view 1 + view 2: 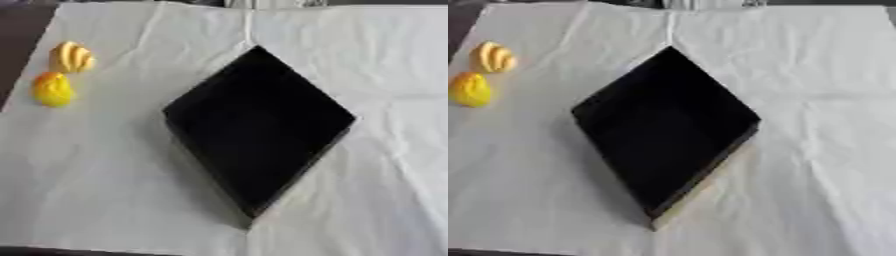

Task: Pick up objects on the table and place them in the box.

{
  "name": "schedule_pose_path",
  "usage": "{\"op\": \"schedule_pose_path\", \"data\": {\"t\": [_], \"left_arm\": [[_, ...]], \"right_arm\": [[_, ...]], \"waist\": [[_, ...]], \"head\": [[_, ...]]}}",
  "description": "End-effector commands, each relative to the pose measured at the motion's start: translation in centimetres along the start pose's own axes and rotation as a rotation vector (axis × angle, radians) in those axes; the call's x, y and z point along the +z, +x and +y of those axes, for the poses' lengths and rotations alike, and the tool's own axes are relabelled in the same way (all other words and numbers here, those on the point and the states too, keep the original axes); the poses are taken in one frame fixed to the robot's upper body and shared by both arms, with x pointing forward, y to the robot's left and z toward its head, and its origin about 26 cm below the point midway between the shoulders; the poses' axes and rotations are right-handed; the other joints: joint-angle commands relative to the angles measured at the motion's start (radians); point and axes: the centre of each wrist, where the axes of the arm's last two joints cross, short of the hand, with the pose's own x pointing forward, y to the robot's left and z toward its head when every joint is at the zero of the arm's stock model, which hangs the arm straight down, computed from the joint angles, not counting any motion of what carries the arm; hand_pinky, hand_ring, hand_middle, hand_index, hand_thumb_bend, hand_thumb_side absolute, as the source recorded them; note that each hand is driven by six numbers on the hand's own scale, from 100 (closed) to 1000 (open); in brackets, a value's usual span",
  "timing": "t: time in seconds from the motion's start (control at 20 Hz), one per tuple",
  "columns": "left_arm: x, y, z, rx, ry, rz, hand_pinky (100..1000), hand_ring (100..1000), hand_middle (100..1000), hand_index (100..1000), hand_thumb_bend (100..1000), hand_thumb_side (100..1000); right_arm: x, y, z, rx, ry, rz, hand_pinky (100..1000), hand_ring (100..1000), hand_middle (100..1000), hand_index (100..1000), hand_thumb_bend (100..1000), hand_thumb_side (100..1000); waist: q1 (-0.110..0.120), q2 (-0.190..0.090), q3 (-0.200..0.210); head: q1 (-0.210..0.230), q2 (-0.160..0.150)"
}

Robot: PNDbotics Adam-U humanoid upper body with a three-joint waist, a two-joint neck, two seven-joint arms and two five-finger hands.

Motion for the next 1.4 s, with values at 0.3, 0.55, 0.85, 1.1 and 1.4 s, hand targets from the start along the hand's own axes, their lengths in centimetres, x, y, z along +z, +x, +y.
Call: {"op": "schedule_pose_path", "data": {"t": [0.3, 0.55, 0.85, 1.1, 1.4], "left_arm": [[-1.0, 0.4, 0.8, -0.033, -0.009, -0.045, 834, 786, 752, 873, 446, 488], [-3.4, 0.8, 2.7, -0.21, -0.111, -0.129, 839, 792, 759, 894, 473, 472], [-8.4, 0.9, 4.9, -0.568, -0.442, -0.138, 856, 813, 773, 918, 464, 522], [-13.2, -2.1, 6.7, -0.781, -0.735, -0.029, 881, 843, 796, 927, 457, 511], [-15.4, -6.4, 6.5, -0.911, -1.126, 0.141, 918, 886, 829, 929, 578, 394]], "right_arm": [[-0.4, 0.7, -0.7, 0.039, 0.017, -0.015, 912, 891, 719, 810, 100, 305], [-0.6, 0.8, -0.9, 0.051, 0.032, -0.024, 911, 891, 719, 810, 100, 301], [-0.9, 0.9, -1.0, 0.064, 0.053, -0.032, 910, 891, 719, 810, 100, 298], [-1.0, 0.9, -0.9, 0.064, 0.068, -0.036, 910, 890, 719, 810, 100, 297], [-1.3, 0.9, -0.6, 0.048, 0.08, -0.041, 910, 887, 717, 810, 100, 296]], "waist": [[-0.002, -0.016, 0.002], [0.007, -0.012, 0.002], [0.02, -0.007, -0.003], [0.025, -0.006, -0.014], [0.027, -0.008, -0.028]], "head": [[0.002, -0.009], [-0.001, -0.009], [-0.005, -0.007], [0.006, -0.001], [0.026, 0.0]]}}
